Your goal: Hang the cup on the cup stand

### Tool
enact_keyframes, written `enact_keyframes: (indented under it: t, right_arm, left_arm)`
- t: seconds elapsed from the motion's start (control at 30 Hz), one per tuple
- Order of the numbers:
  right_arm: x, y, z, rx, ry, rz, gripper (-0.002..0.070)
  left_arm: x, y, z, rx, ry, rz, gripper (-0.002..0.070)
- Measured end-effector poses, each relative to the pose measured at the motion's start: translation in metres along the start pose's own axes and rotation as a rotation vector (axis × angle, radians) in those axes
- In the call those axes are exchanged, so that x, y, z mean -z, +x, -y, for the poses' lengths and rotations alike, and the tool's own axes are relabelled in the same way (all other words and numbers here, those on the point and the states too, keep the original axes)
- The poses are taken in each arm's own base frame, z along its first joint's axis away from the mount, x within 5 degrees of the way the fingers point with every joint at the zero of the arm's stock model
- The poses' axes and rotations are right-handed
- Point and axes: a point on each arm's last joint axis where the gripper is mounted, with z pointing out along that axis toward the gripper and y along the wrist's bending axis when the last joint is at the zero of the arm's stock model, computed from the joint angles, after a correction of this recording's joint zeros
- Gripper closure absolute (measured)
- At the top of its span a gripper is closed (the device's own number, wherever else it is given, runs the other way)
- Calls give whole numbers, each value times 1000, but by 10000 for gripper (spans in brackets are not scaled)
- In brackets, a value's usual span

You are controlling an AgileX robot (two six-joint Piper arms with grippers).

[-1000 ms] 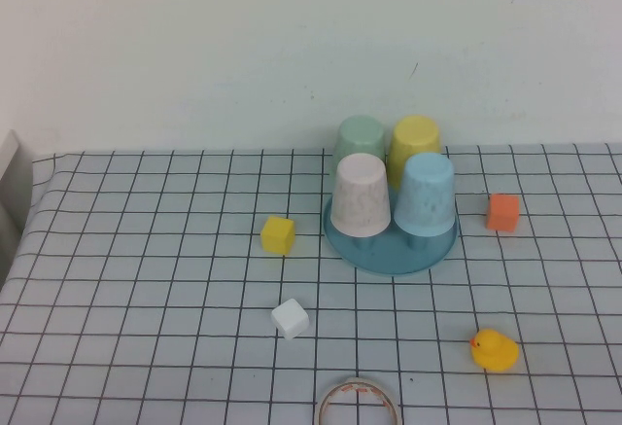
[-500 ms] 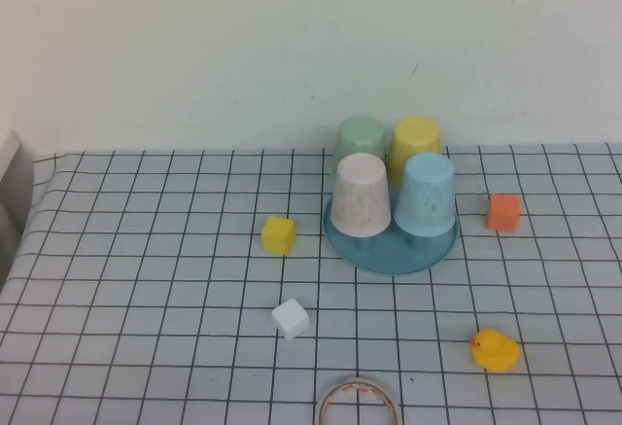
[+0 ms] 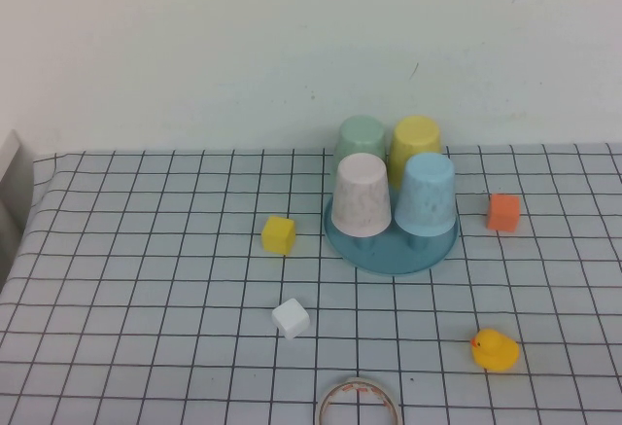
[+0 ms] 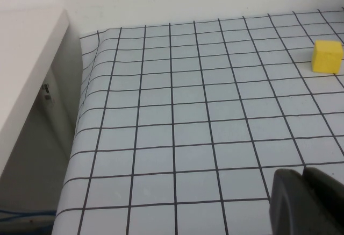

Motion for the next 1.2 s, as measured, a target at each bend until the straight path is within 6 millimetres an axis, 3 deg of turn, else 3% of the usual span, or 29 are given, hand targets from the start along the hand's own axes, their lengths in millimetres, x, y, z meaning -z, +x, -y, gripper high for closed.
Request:
enact_keyframes:
  t: [0.57,0.73,0.93,1.03,1.2]
  right_arm:
    - [2,0,0,-1,6,12,678]
    - [23,6,-1,-20,77,135,678]
    - [53,22,-3,-156,349,248,678]
    - [46,31,-6,-225,463,240,678]
    - [17,44,-7,-379,534,267,678]
  left_arm:
    - [0,0,0,0,0,0,675]
    - [0,0,0,0,0,0,675]
    - [0,0,0,-2,-1,0,675]
    - [0,0,0,-2,-1,0,675]
    - [0,0,0,-4,-2,0,675]
